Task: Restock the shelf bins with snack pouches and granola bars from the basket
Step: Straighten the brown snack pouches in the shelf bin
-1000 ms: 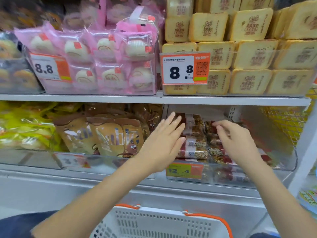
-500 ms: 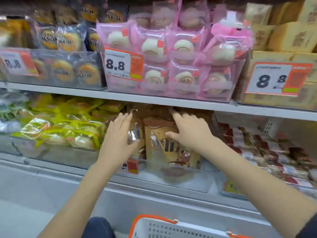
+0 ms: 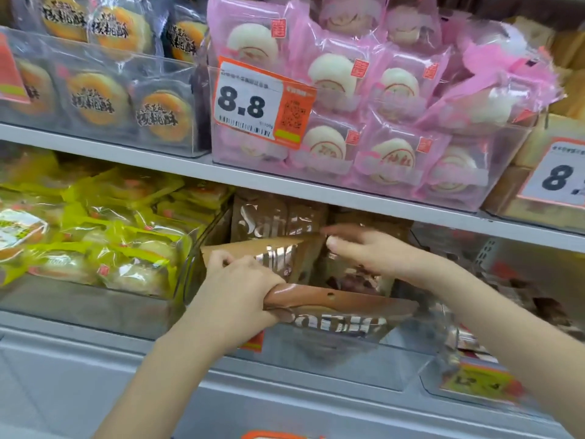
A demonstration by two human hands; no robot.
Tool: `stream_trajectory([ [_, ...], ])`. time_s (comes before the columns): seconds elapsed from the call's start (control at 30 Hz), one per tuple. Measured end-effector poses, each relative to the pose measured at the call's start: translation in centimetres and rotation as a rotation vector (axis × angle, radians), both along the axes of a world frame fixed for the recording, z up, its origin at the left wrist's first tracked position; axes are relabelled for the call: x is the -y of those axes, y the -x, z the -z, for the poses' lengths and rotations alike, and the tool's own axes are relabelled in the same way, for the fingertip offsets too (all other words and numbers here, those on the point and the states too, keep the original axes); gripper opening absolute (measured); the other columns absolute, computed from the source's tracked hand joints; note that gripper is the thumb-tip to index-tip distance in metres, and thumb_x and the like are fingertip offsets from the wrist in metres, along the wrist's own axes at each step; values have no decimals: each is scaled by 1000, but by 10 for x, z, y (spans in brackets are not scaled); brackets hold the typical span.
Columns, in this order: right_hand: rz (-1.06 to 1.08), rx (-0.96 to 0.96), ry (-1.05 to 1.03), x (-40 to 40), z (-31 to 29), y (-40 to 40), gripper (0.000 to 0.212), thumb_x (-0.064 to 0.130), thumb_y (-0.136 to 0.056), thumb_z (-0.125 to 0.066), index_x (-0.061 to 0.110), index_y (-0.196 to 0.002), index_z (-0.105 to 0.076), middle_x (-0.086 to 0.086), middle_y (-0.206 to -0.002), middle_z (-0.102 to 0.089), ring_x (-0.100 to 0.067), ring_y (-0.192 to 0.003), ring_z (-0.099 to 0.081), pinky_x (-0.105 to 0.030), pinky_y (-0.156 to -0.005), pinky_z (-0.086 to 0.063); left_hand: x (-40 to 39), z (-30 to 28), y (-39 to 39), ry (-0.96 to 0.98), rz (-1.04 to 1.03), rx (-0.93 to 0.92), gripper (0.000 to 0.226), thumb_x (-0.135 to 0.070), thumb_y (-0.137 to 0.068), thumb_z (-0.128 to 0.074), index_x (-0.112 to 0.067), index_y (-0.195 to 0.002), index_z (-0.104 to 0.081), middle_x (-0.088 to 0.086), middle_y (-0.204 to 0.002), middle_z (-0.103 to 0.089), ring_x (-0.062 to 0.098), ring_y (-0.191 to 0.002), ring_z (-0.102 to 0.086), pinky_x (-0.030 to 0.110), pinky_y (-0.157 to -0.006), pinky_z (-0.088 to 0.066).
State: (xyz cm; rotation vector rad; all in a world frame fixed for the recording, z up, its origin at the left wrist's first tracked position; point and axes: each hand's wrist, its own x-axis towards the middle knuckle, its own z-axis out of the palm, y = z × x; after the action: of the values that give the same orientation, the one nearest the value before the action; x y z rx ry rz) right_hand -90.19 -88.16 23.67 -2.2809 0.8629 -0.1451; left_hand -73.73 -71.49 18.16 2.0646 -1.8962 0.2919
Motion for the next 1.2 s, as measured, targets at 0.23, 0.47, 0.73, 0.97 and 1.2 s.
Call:
stream_trajectory([
  [0.23,29,2,261,27,14,-53,109,40,-72,-80,27,-150,-6,4,-153,-28,-18,-138,-32,-20,-101,-26,-8,4,3,35,-14,-53,29,-53,-82,-57,-31,-68,-47,-14,-78,-54,5,-96,-44,33,-84,-20],
  [0.47,92,237,172,30,22,-63,94,40,-71,-81,21,-144,-26,6,-141,-40,-12,-132,-36,-22,-104,-27,-5,3,0,137,6,-70,35,-65,-68,-52,-31,-75,-57,-16,-80,-57,8,-93,-47,33,-80,-21],
  [0.73,18,242,201,10,30,-56,31,37,-81,-73,21,-106,-67,9,-98,-69,-6,-90,-64,-17,-73,-49,3,-9,4,323,-45,-72,88,-86,-54,-44,-29,-120,-53,-8,-127,-47,16,-118,-41,33,-94,-20],
  [0.97,-365,154,136,4,26,-27,9,24,-87,-68,20,-79,-70,15,-65,-63,-4,-58,-55,-18,-59,-42,-4,-15,3,257,-158,94,81,-88,-58,-37,-28,-107,-61,-13,-105,-61,14,-108,-54,36,-86,-23],
  [1.2,-467,-169,24,25,22,-13,50,32,-92,-62,45,-136,-42,28,-138,-43,8,-123,-45,-18,-104,-36,-7,-17,1,285,-212,147,50,-79,-65,-35,-34,-64,-56,-16,-56,-48,9,-64,-50,32,-69,-15],
])
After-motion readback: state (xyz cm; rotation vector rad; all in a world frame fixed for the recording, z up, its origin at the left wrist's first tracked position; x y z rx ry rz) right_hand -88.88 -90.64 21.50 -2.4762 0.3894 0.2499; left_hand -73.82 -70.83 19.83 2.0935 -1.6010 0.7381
